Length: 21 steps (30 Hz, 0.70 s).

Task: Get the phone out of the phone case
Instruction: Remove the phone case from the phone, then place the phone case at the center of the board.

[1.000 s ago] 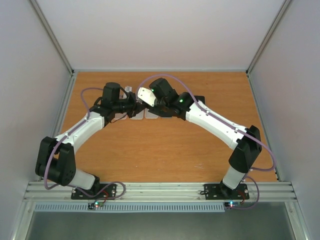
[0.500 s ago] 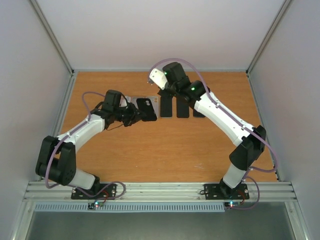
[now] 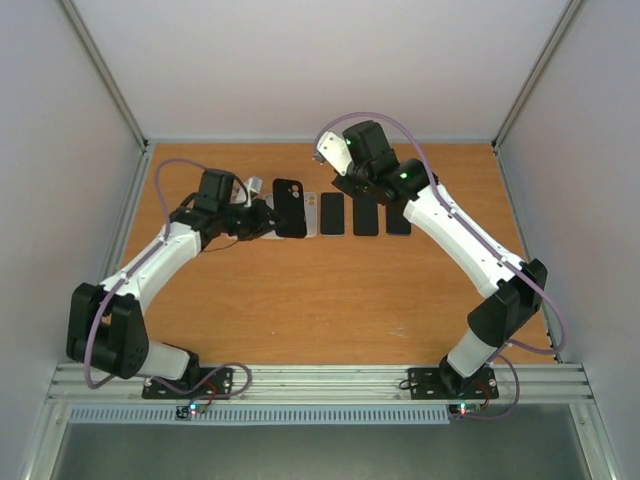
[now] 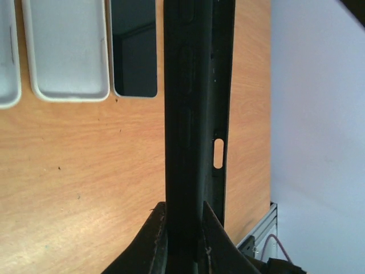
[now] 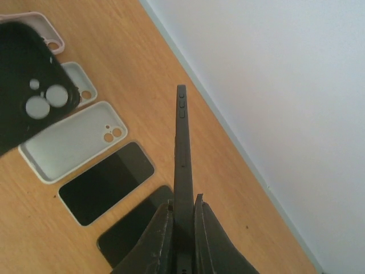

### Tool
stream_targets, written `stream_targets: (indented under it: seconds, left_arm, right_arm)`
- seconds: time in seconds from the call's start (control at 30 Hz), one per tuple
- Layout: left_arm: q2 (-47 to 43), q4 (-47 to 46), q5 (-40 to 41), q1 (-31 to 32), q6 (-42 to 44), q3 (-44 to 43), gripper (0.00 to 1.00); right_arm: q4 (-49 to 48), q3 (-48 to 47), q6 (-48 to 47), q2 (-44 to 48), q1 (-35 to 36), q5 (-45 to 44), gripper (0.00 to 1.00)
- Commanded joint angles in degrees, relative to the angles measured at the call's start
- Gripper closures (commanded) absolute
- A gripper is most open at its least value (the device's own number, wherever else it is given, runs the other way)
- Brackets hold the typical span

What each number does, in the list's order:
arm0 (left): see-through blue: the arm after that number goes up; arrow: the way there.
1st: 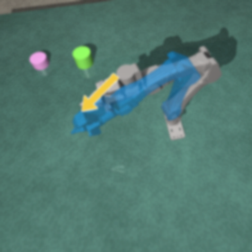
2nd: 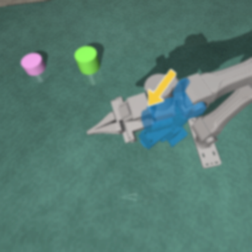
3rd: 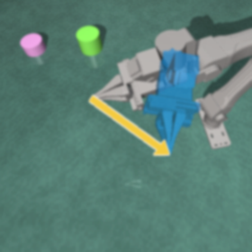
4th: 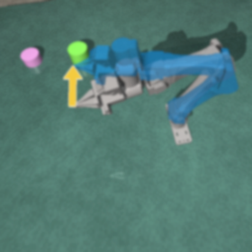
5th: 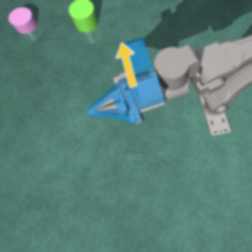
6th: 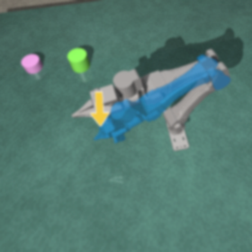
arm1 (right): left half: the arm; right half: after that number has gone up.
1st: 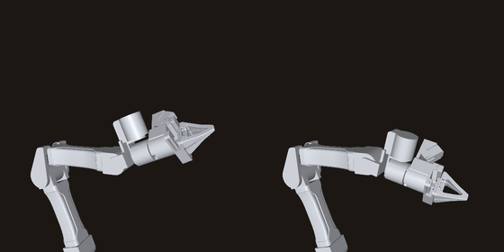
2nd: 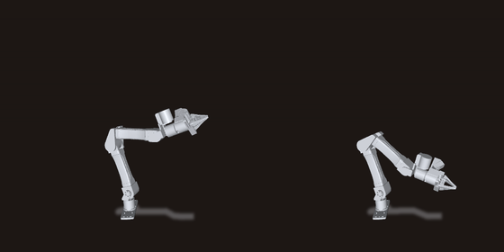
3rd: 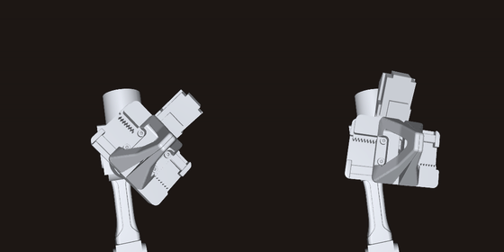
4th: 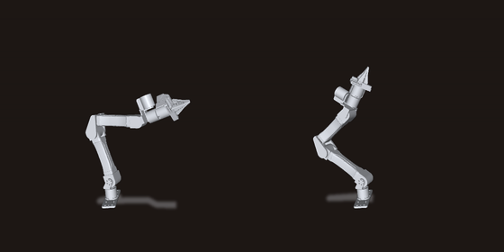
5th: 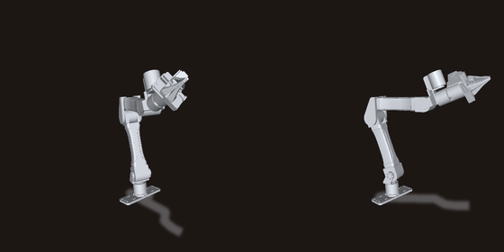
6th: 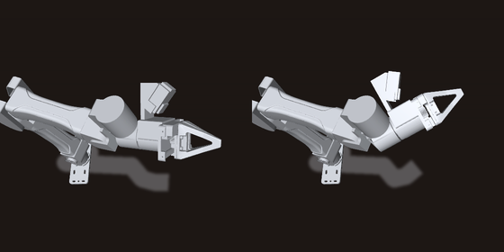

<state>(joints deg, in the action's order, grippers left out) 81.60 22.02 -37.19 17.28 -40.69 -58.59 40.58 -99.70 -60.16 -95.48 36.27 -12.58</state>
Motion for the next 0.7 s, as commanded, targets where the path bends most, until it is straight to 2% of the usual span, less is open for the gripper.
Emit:
stream_targets:
  seconds: [0.0,0.17,0.3,0.47,0.67]
  left_arm:
    - [-4.04,3.73,-2.30,-3.12,14.73,-2.58,1.00]
    - [-4.64,10.55,-5.19,-11.28,26.16,-5.10,1.00]
    - [-1.13,17.75,-11.49,-21.25,34.67,-7.78,1.00]
    - [6.68,28.47,-16.85,-30.93,47.15,-13.63,1.00]
    - [20.06,42.36,-18.18,-38.01,62.26,-23.94,0.97]
  right_arm:
    - [0.59,1.38,2.86,5.66,-0.46,0.86,0.99]
    - [1.77,3.17,3.70,7.89,-0.52,0.50,0.99]
    - [2.22,3.96,4.18,8.82,-0.59,0.54,0.99]
    - [2.39,3.92,4.51,8.53,-0.65,0.57,0.99]
    - [2.55,3.81,4.29,8.04,-0.60,0.50,0.99]
